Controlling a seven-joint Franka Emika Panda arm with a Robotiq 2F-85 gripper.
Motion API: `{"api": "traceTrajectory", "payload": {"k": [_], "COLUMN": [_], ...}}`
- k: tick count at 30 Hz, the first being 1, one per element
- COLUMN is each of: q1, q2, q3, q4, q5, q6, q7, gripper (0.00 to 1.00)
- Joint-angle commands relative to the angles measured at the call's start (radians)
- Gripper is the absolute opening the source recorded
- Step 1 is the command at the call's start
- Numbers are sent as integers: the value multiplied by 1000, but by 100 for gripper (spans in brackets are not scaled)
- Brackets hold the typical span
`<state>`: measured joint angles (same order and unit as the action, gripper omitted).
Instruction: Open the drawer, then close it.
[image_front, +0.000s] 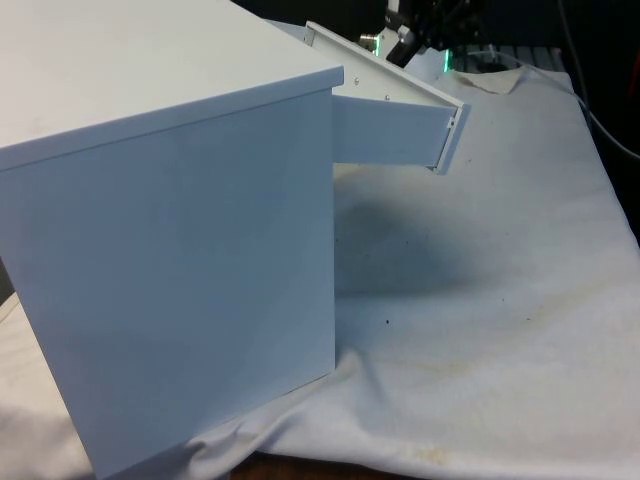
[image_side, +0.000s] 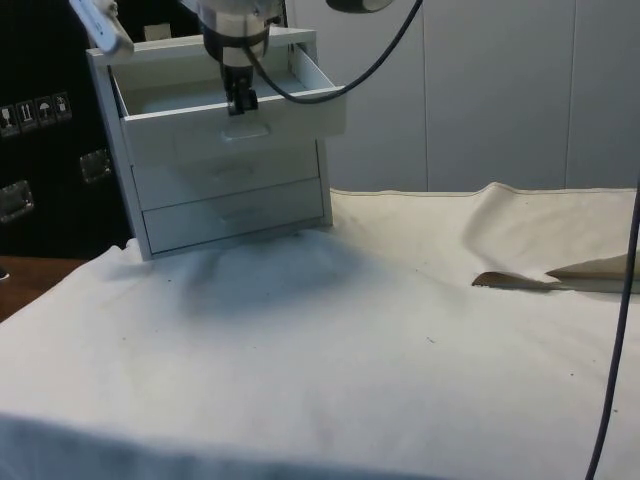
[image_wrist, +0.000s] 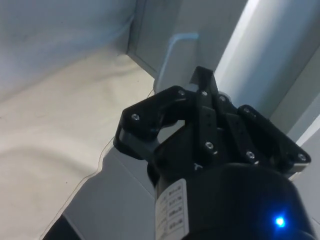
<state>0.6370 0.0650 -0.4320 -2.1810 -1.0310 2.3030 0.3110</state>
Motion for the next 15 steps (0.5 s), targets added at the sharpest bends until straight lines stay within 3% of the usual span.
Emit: {"api": "traceTrajectory", "payload": {"k": [1, 4, 5, 6, 9, 15], "q1": [3, 7, 2, 8, 10, 6], "q2": [-5, -13, -2, -15, -25, -28], "q3": [2, 13, 9, 17, 35, 48], "q4": [-4, -12, -3, -14, -26, -35], "q5": [-7, -7, 0, -8, -11, 0], "q6": [2, -3, 0, -5, -14, -14], "q7": [3, 10, 3, 15, 35, 41], "gripper": [0, 0, 0, 0, 0, 0]}}
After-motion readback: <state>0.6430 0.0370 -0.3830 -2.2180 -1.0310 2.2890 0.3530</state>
